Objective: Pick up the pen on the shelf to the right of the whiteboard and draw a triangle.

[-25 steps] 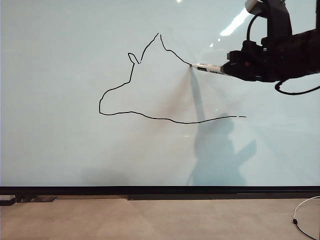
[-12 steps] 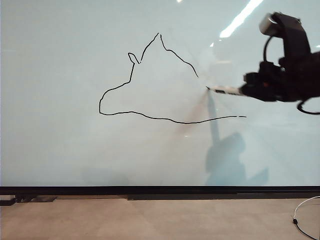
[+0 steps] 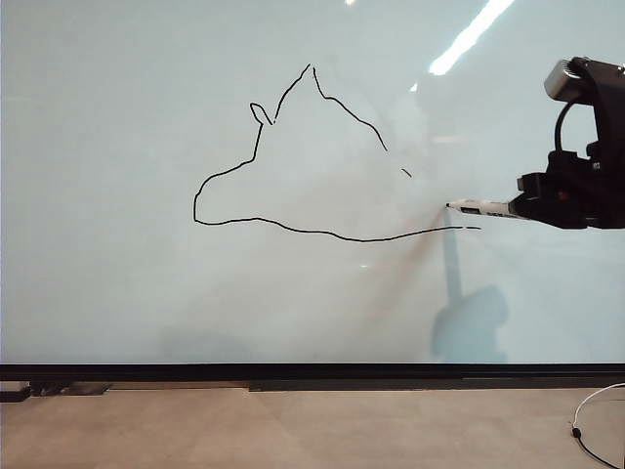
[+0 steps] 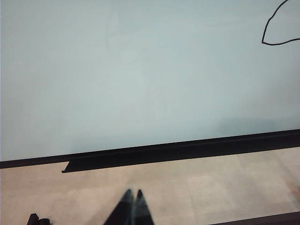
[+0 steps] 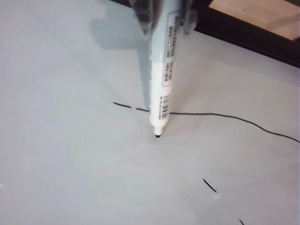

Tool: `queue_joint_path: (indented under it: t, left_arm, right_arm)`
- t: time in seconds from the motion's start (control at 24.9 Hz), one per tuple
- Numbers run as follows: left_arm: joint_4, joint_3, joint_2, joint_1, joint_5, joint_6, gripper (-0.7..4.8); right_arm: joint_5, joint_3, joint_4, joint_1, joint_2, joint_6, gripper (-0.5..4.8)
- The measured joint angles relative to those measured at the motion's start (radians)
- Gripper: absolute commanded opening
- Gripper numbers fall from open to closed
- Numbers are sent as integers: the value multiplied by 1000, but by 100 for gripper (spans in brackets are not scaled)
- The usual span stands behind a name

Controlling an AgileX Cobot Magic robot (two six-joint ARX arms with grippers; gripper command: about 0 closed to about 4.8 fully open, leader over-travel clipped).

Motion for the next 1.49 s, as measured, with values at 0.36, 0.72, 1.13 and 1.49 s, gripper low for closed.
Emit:
queue_joint_path:
  t: [0.36,0.72,1.13,1.49]
  left_arm:
    - [0,0,0,0,0,0,-5]
    - [0,0,0,0,0,0,-5]
    - [0,0,0,0,0,0,-5]
    - [0,0,0,0,0,0,-5]
  right_arm:
    - [-90,-1,90,11,3,17,-5]
    - [-89,14,114,10,48,22,-5]
    - [-86,39,166,4,179,22,-5]
    - [-74,-68,248,-148,180,39,-5]
